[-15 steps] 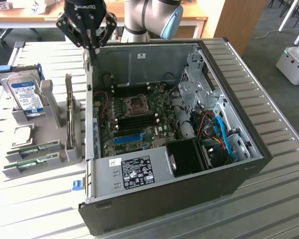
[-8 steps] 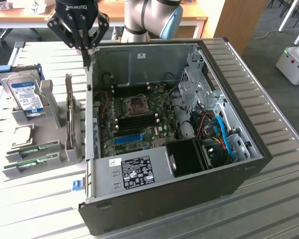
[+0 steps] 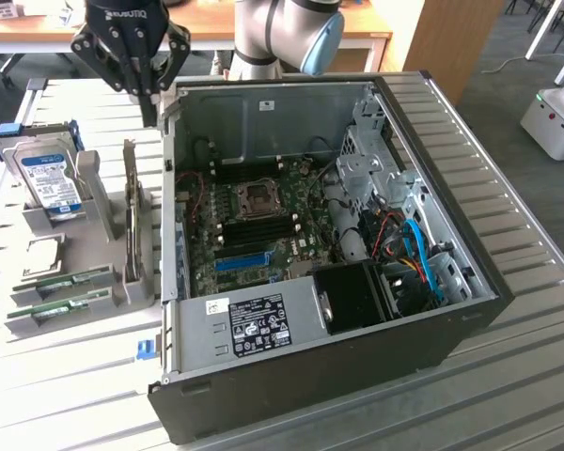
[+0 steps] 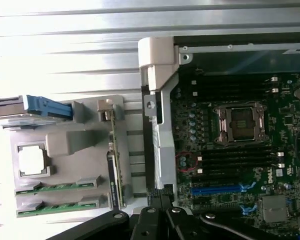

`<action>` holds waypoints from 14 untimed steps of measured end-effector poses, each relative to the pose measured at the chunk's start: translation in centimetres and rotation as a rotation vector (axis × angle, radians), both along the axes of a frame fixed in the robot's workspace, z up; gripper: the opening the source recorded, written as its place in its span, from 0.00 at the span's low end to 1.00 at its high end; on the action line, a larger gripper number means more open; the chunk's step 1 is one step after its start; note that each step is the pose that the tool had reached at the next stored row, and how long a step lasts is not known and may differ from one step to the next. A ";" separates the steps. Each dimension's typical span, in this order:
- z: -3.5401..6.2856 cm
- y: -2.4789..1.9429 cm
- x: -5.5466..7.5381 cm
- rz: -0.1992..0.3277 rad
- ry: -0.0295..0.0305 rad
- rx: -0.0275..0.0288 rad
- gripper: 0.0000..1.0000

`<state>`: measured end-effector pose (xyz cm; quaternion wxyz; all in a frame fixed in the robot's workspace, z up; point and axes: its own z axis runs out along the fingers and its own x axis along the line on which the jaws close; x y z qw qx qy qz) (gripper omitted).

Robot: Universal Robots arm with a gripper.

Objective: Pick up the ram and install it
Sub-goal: 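Reach for the ram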

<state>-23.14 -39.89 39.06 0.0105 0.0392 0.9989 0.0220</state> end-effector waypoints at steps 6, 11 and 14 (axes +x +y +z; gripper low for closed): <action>-0.05 0.00 -1.3 -0.001 0.0013 0.0000 0.11; -0.08 0.00 -2.5 -0.002 0.0022 0.0000 0.11; -0.10 0.00 -3.1 -0.002 0.0029 0.0000 0.11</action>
